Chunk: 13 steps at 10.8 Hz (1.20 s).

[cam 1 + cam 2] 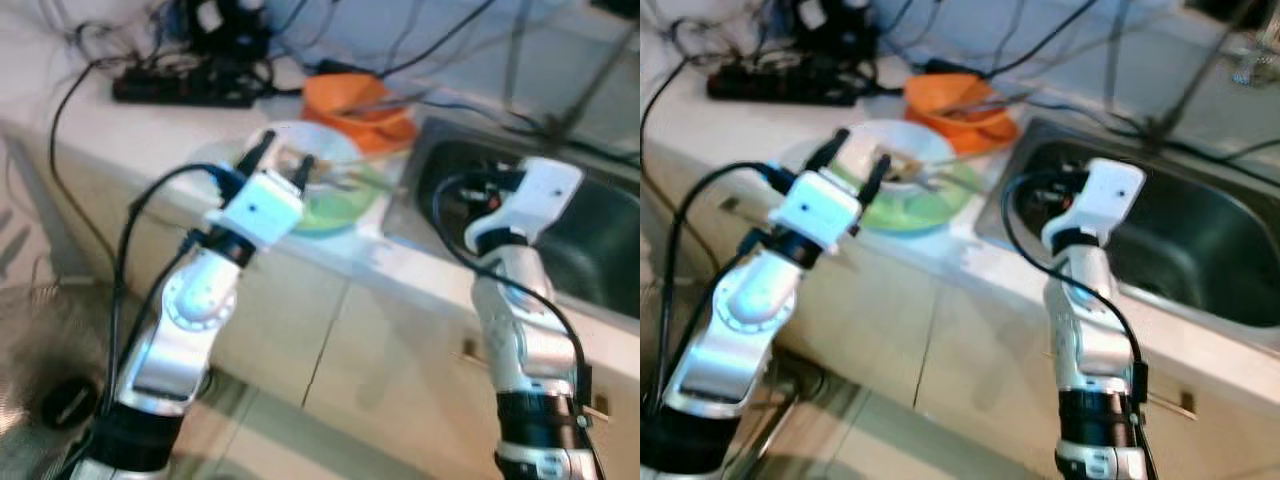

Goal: Kitchen organization

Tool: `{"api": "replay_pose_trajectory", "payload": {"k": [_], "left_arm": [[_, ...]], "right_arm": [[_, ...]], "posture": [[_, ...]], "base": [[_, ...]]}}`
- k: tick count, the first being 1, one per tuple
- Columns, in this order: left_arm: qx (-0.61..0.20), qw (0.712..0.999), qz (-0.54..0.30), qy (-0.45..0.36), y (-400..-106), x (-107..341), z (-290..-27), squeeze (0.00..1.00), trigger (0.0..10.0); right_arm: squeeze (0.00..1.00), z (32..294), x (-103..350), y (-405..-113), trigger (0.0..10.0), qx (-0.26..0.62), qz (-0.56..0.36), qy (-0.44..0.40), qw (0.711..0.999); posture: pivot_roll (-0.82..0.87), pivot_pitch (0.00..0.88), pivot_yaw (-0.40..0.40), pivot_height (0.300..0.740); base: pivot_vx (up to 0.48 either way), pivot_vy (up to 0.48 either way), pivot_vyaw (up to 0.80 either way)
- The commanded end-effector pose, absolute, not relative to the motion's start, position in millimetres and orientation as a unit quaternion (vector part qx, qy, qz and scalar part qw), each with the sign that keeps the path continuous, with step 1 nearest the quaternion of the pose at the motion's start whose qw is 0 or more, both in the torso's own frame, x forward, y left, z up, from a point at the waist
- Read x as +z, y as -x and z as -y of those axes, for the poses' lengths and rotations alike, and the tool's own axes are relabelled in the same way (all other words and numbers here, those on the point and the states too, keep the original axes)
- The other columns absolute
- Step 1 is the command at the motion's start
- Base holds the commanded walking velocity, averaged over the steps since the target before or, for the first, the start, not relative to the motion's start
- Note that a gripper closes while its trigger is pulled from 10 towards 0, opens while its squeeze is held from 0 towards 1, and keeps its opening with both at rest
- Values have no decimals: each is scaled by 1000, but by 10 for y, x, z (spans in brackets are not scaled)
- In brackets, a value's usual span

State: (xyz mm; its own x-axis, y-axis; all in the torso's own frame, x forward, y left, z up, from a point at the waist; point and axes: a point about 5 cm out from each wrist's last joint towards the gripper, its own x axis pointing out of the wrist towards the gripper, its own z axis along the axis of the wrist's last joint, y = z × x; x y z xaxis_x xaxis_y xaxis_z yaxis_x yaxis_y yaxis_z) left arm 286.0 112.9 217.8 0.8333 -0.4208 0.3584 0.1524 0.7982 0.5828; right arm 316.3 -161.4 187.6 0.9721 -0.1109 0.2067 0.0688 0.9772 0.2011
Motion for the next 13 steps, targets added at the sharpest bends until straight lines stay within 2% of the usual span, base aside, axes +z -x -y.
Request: {"api": "replay_pose_trajectory", "payload": {"k": [1, 4, 6, 11, 13], "left_arm": [[-171, 913, 250, -272, -2835, 2190, -1060, 0, 10000], [-177, 912, 251, -271, -2830, 2194, -1048, 0, 10000], [-177, 913, 248, -271, -2828, 2187, -1050, 0, 10000], [-171, 914, 248, -272, -2825, 2185, -1058, 0, 10000], [-167, 914, 247, -275, -2829, 2186, -1070, 0, 10000]], "right_arm": [[0, 1694, 1877, -3159, 10000, -60, 109, -98, 987], [0, 1700, 1869, -3164, 10000, -63, 107, -103, 987], [0, 1685, 1869, -3168, 10000, -59, 104, -113, 986], [0, 1645, 1864, -3156, 10000, -46, 103, -94, 989], [0, 1638, 1866, -3154, 10000, -43, 107, -94, 989]], "posture": [[-14, 43, -143, 740], [-12, 45, -145, 740], [-14, 48, -146, 740], [-17, 52, -150, 740], [-16, 53, -149, 740]], "base": [[0, 0, 0], [0, 0, 0], [0, 0, -756], [0, 0, 0], [133, 0, 563]]}}
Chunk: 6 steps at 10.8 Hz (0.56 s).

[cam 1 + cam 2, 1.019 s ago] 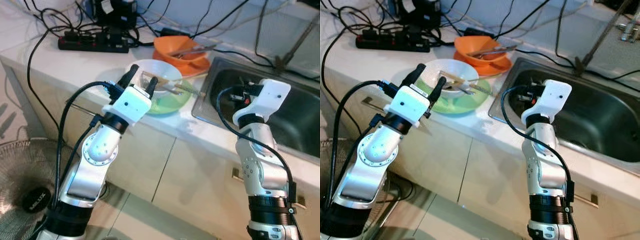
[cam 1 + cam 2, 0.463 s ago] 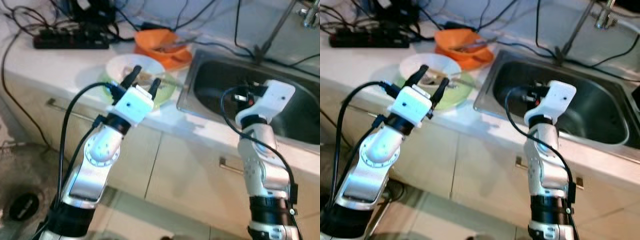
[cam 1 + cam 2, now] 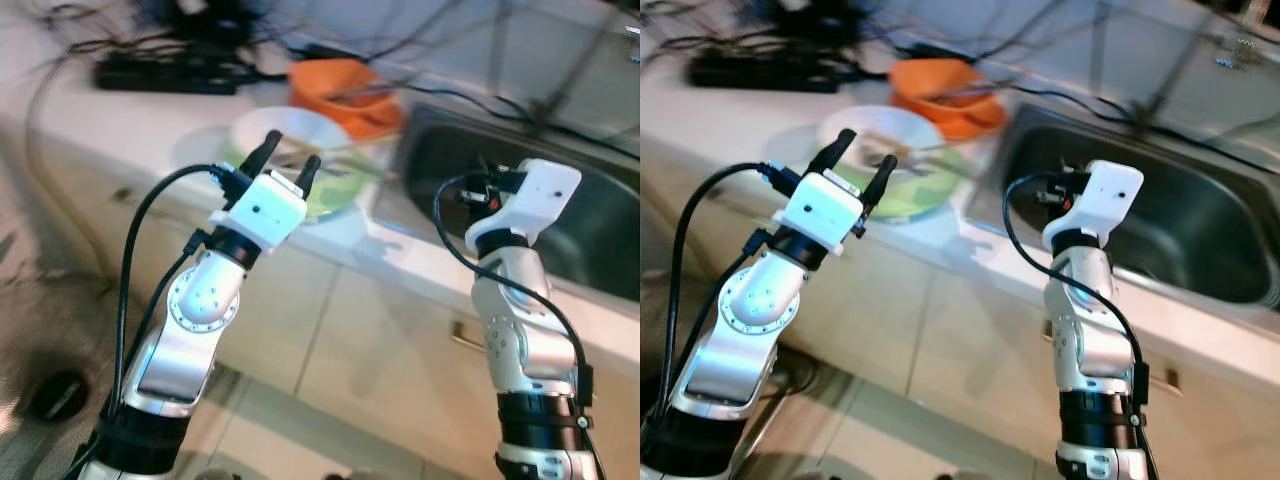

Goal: Kitchen organization

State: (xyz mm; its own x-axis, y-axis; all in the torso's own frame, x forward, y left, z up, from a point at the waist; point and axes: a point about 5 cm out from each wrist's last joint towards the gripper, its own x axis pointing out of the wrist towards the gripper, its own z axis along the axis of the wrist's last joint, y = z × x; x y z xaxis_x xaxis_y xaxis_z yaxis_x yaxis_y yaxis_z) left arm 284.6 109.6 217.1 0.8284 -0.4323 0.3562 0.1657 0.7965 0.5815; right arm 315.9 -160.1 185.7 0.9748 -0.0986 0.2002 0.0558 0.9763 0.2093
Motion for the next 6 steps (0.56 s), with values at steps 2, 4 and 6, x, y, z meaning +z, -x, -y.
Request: {"api": "replay_pose_trajectory", "payload": {"k": [2, 4, 6], "left_arm": [[-165, 914, 246, -277, -2834, 2184, -1076, 0, 10000], [-163, 914, 246, -279, -2840, 2185, -1081, 0, 10000], [-162, 914, 246, -281, -2842, 2184, -1088, 0, 10000]], "right_arm": [[0, 1639, 1858, -3158, 10000, -46, 105, -103, 988], [0, 1640, 1857, -3162, 10000, -47, 104, -105, 988], [0, 1633, 1854, -3164, 10000, -46, 104, -111, 987]], "posture": [[-16, 54, -149, 740], [-14, 53, -150, 740], [-13, 52, -149, 740]], "base": [[322, 0, 0], [424, 0, 0], [480, 0, 0]]}}
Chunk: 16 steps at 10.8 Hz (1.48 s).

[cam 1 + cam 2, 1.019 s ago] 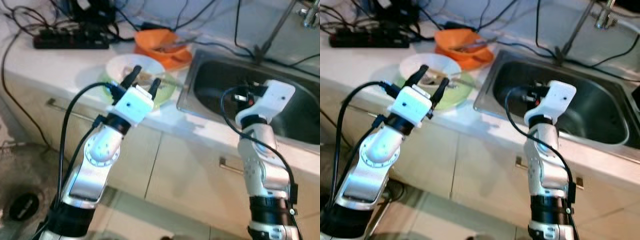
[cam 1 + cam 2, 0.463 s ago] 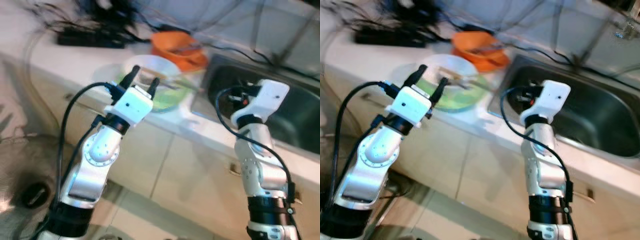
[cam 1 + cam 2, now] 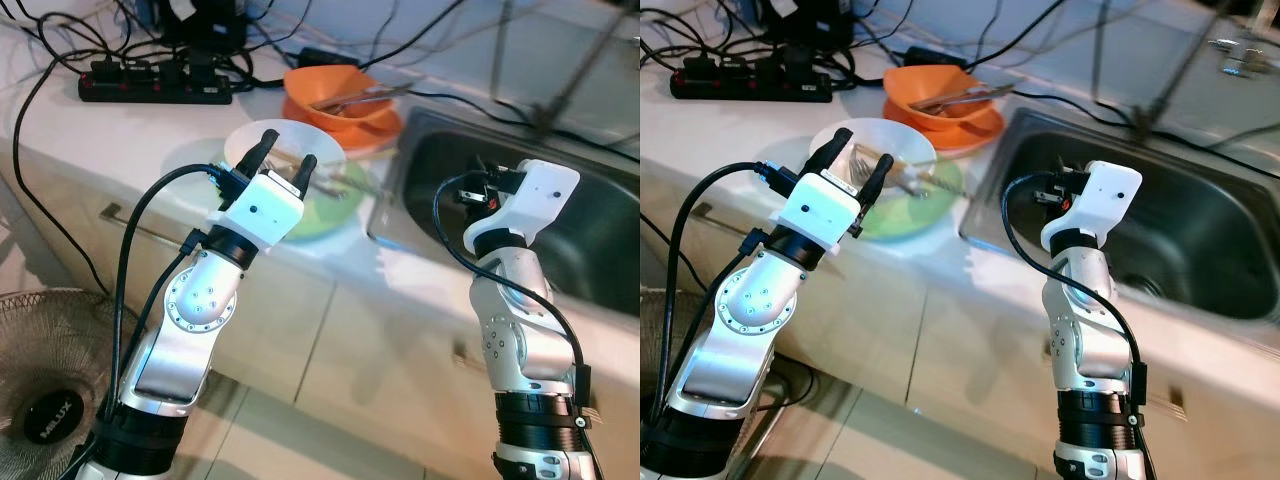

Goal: Kitchen organization

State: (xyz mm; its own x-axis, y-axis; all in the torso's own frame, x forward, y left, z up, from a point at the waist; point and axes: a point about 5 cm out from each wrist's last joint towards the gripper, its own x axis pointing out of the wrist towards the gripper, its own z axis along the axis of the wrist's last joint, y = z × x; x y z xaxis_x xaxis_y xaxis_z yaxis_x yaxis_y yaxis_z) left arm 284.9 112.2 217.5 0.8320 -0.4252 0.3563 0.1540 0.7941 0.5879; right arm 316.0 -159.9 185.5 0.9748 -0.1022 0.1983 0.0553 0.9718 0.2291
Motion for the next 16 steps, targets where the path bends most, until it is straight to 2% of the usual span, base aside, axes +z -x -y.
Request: {"api": "replay_pose_trajectory", "payload": {"k": [1, 5, 16], "left_arm": [[-162, 914, 246, -281, -2841, 2184, -1088, 0, 10000], [-162, 913, 255, -275, -2824, 2207, -1087, 0, 10000], [-168, 911, 263, -269, -2792, 2223, -1071, 0, 10000]], "right_arm": [[0, 1629, 1853, -3164, 10000, -45, 103, -115, 987], [0, 1618, 1865, -3160, 10000, -45, 108, -116, 986], [0, 1642, 1838, -3153, 10000, -55, 104, -113, 987]], "posture": [[-13, 52, -149, 740], [-11, 55, -150, 740], [-11, 61, -151, 740]], "base": [[480, 0, 0], [437, 0, 0], [0, 0, 0]]}}
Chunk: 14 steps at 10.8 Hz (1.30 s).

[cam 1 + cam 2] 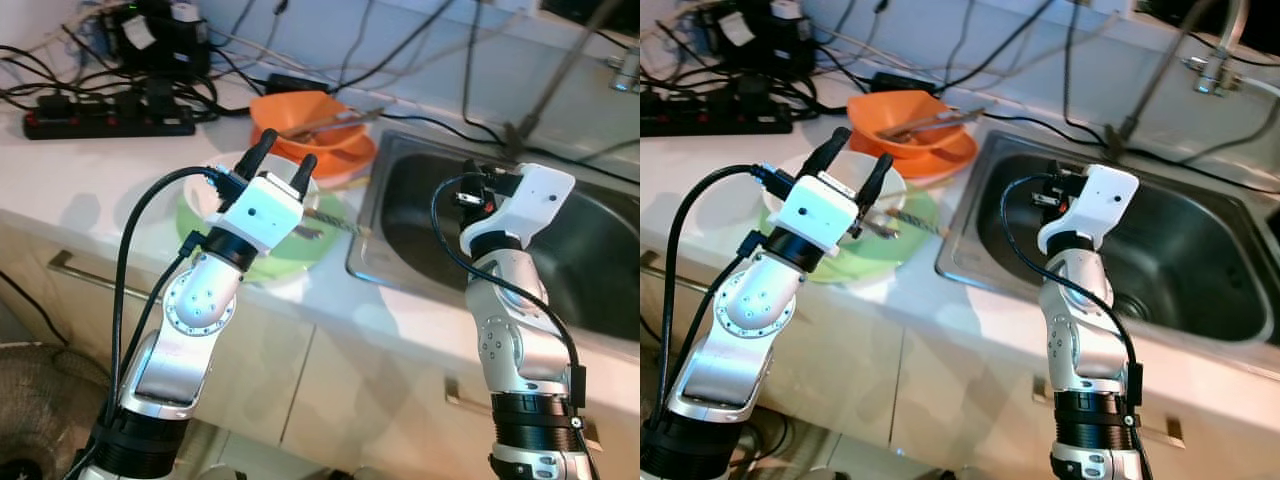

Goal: Kitchen organization

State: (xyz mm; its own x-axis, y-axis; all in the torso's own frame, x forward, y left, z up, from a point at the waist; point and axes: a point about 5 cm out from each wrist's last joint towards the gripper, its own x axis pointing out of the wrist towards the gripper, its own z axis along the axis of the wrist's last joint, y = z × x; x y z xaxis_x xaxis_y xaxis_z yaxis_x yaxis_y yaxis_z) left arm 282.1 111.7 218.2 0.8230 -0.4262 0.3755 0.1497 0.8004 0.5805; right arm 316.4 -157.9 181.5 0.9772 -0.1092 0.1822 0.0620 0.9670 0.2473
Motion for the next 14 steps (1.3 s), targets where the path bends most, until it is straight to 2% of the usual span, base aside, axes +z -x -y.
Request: {"api": "replay_pose_trajectory", "payload": {"k": [1, 9, 14], "left_arm": [[-164, 912, 261, -270, -2796, 2218, -1082, 0, 10000], [-165, 914, 253, -272, -2790, 2170, -1085, 0, 10000], [-188, 903, 229, -310, -2671, 2055, -1188, 0, 10000]], "right_arm": [[0, 1630, 1829, -3156, 10000, -53, 101, -113, 987], [0, 1607, 1805, -3165, 10000, -46, 96, -112, 988], [0, 1568, 1777, -3171, 10000, -39, 89, -112, 989]], "posture": [[-11, 61, -151, 740], [-7, 50, -153, 740], [7, 49, -162, 740]], "base": [[0, 0, 0], [0, 0, 0], [0, 0, 0]]}}
